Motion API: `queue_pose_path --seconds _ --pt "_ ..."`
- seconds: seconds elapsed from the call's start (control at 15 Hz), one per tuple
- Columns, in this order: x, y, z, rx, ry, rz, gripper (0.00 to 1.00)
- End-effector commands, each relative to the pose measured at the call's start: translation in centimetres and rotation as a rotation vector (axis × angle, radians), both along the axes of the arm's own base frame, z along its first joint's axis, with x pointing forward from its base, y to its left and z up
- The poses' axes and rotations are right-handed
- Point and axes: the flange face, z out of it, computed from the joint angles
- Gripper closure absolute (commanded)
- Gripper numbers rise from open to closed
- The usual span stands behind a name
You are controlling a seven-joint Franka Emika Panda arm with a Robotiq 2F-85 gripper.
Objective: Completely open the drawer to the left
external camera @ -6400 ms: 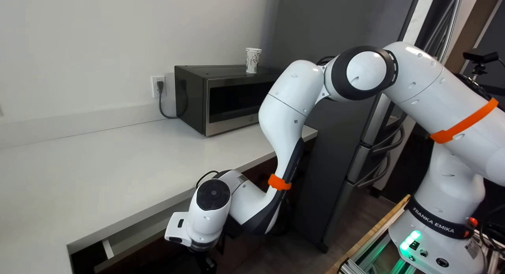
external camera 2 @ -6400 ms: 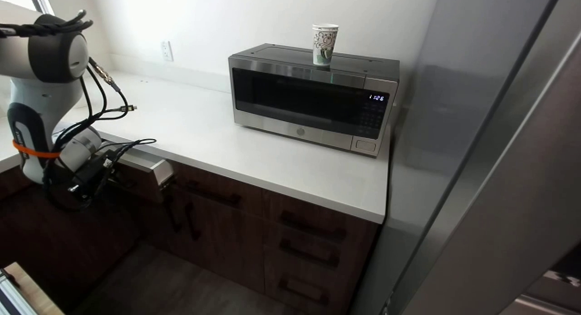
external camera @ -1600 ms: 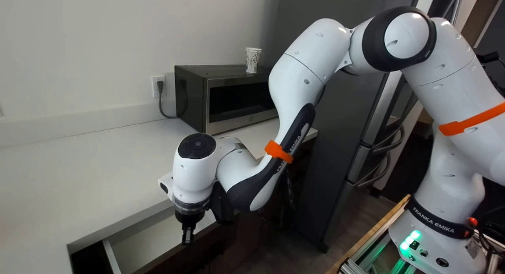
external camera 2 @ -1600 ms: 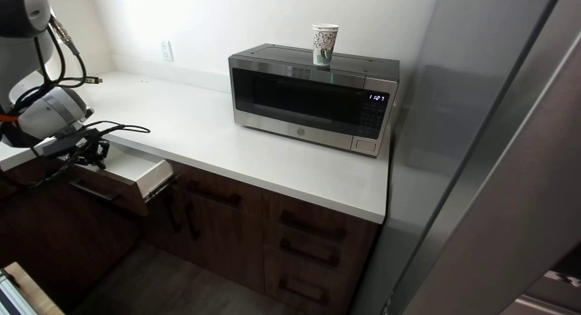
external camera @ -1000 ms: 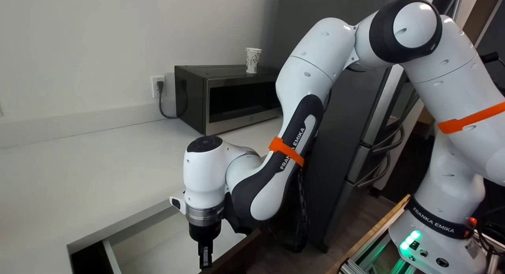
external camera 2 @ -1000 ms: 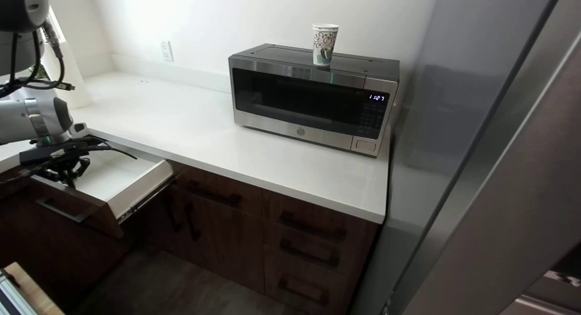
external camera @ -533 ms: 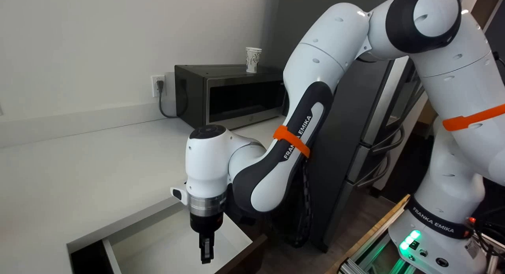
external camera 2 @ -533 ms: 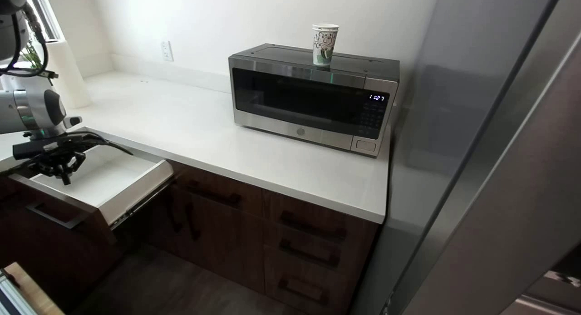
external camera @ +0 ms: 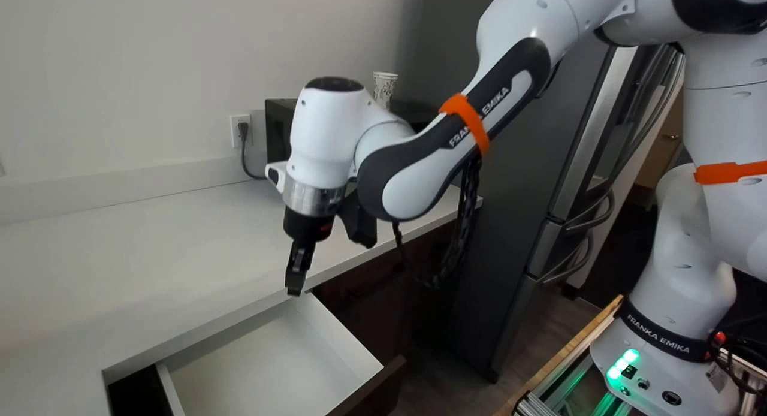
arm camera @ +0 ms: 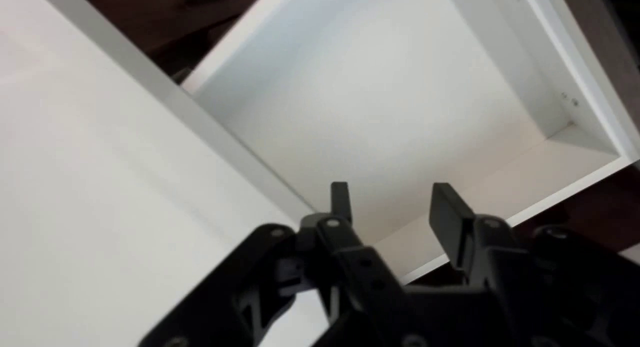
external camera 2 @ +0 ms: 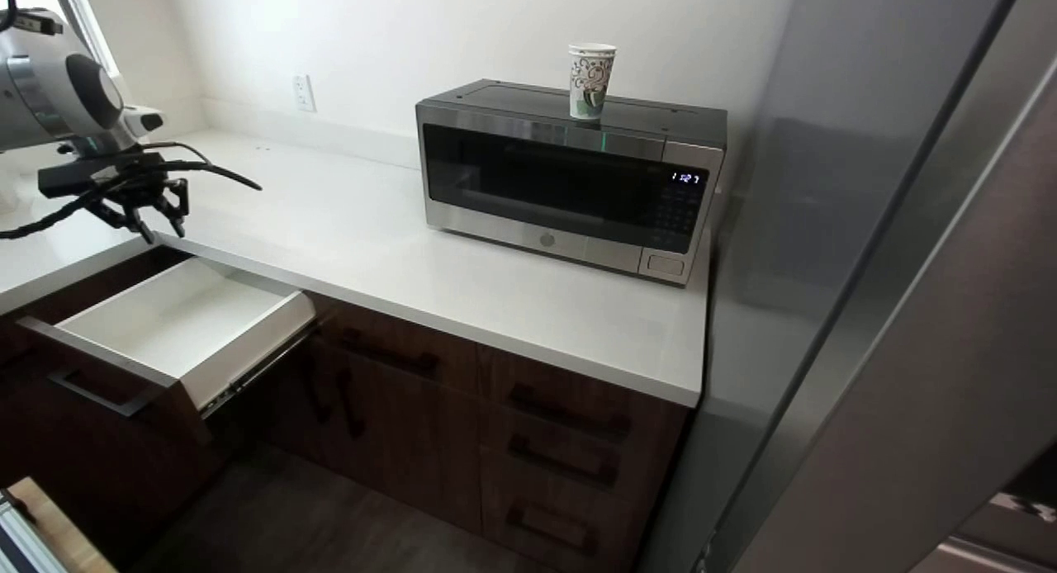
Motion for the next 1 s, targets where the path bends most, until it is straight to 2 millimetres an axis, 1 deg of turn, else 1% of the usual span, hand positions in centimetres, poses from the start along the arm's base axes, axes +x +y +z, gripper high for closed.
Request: queue_pose_path --seconds 0.0,0.07,0.13,0.2,0.27,0.4,0.47,0.53,0.6,0.67,0.93 --pt "0.9 -5.3 6.2 -0.047 -0.011 -0.196 0.22" --pt "0.9 -6.4 7.6 -0.072 0.002 -0.243 0.16" --pt "0.7 -7.5 8.9 -0.100 0.019 -0.289 0.07" --pt "0.4 -8.3 10.1 -0.109 0.044 -0.327 0.01" --pt "-0.2 -9.0 11.2 -0.100 0.067 -0.368 0.00" --pt "-1.3 -10.5 12.9 -0.056 0.109 -0.453 0.00" --pt "-2.4 -11.4 13.4 -0.042 0.109 -0.509 0.00" --pt "0.2 -9.3 12.9 -0.057 0.087 -0.420 0.00" --pt "-0.3 -9.6 13.5 -0.050 0.080 -0.426 0.00" --pt "-0.3 -9.6 13.7 -0.047 0.076 -0.425 0.00" --pt "0.0 -9.5 13.0 -0.055 0.087 -0.427 0.00"
